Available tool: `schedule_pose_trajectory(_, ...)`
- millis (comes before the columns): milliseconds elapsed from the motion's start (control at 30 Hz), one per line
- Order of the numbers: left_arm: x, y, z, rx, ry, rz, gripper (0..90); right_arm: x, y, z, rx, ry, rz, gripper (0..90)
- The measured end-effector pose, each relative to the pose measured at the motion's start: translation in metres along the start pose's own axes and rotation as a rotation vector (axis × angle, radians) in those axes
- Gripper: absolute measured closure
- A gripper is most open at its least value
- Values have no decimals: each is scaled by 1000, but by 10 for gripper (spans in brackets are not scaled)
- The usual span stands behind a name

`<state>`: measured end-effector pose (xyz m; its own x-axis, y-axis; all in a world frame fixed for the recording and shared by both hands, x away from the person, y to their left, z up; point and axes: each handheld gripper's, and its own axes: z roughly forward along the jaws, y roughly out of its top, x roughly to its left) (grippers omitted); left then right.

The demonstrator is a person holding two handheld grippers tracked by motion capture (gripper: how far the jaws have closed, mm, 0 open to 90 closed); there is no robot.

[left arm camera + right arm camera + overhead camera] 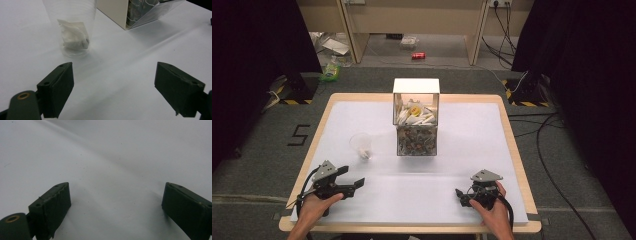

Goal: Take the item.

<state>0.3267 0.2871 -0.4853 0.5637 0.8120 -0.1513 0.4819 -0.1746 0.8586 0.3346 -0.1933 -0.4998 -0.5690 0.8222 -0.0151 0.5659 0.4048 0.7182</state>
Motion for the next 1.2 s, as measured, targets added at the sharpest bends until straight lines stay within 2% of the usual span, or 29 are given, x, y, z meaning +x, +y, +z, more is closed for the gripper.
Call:
schedule_pose_trajectory(600,-11,-14,-2,46,8,49,156,0,0,0,1,1,2,91)
schedule_pose_trajectory(900,-16,-25,-5,99,37,95,156,0,0,0,1,1,5,91)
schedule_pose_trajectory(1100,-18,-36,-6,136,33,101,155,0,0,0,1,1,4,91)
schedule_pose_trajectory(1200,-20,-39,-9,133,46,114,154,0,0,0,1,1,4,91)
